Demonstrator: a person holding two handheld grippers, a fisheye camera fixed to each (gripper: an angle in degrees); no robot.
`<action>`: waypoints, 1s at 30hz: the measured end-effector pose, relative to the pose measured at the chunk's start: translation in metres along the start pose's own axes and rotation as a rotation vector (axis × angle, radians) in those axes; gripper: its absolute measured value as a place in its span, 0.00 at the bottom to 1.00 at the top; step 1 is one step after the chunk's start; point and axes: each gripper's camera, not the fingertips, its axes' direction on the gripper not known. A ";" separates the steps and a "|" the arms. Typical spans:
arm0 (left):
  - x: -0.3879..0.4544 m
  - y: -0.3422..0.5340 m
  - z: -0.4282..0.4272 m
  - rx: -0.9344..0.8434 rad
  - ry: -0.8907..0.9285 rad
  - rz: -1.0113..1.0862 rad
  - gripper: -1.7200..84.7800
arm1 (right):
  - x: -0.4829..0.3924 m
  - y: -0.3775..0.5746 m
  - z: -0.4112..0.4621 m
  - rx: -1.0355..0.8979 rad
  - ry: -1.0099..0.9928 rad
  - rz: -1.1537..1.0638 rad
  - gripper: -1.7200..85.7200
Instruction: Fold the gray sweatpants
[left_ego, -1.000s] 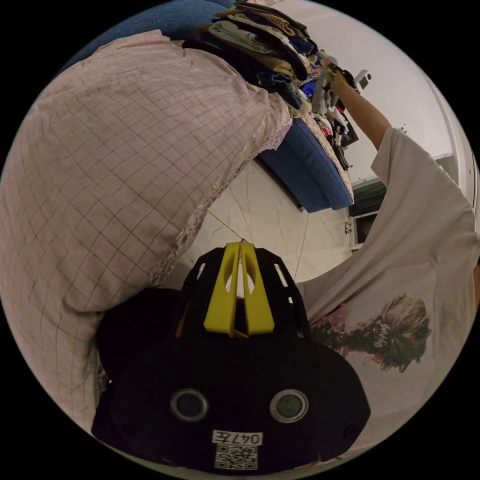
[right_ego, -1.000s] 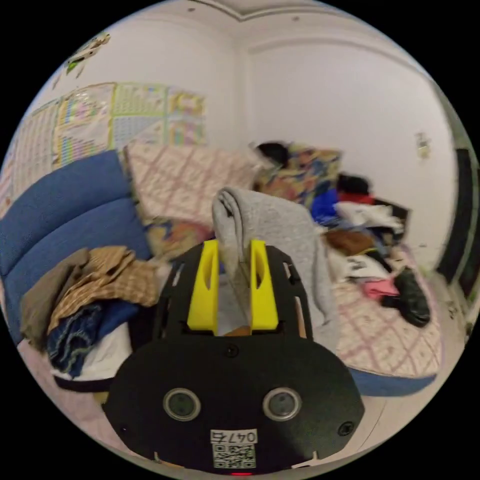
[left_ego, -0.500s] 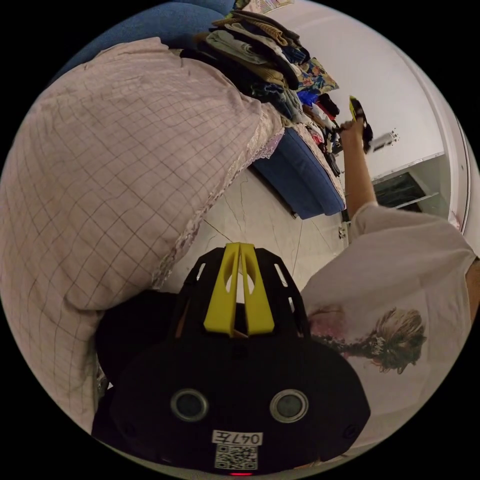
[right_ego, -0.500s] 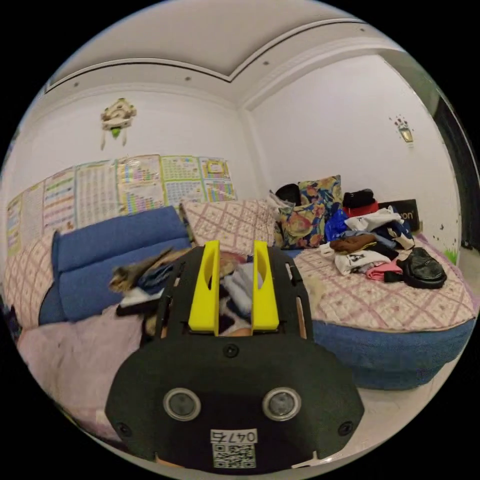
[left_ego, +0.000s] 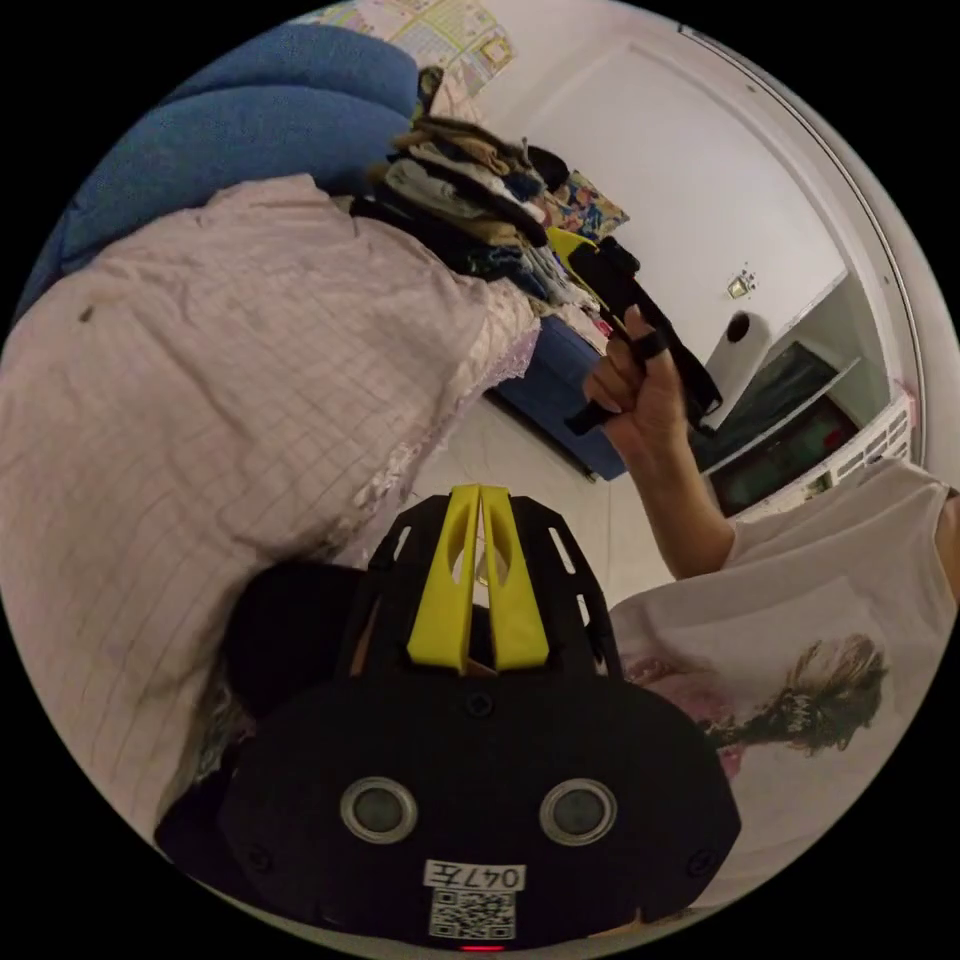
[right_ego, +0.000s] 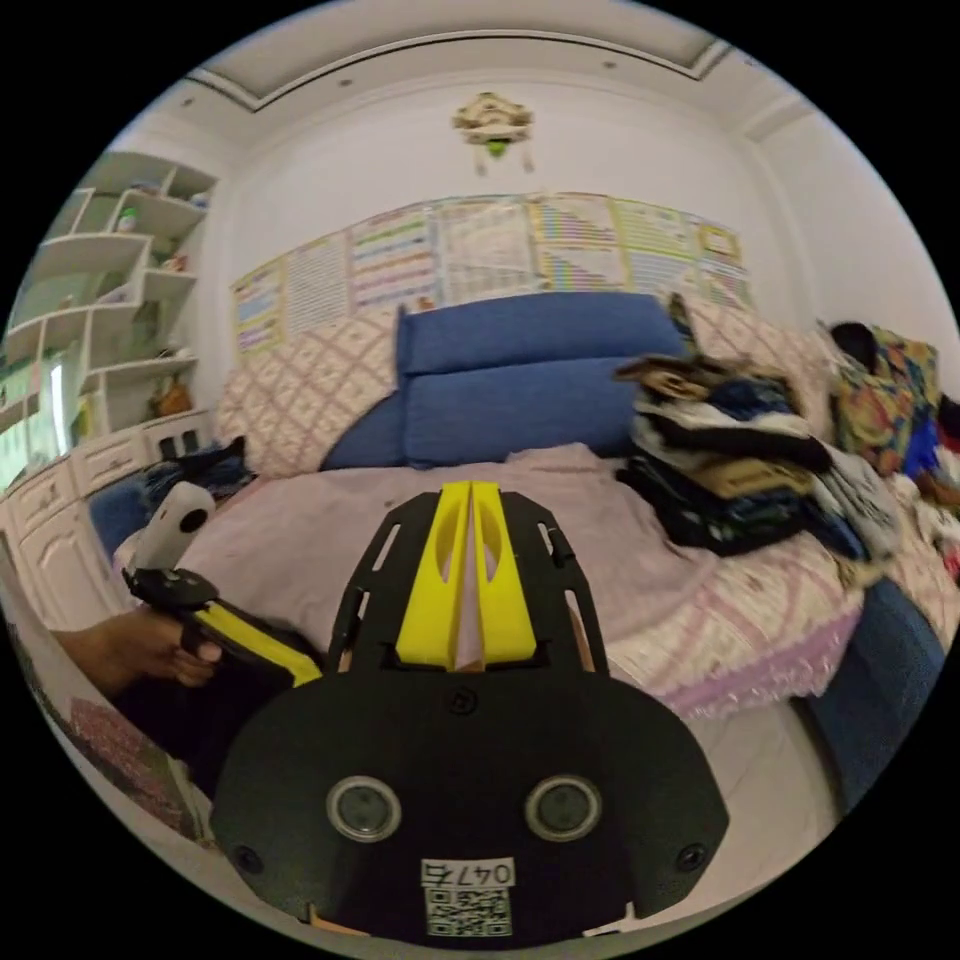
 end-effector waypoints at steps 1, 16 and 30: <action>0.026 0.006 -0.012 0.026 -0.083 0.002 0.01 | -0.031 -0.033 0.012 -0.056 -0.054 -0.077 0.01; 0.296 0.046 -0.136 0.049 -1.270 -0.181 0.06 | -0.301 -0.310 0.073 -0.186 -0.152 -0.420 0.04; 0.322 -0.090 -0.379 0.519 -1.209 -0.554 0.14 | -0.413 -0.491 0.118 -0.362 -0.175 -0.512 0.03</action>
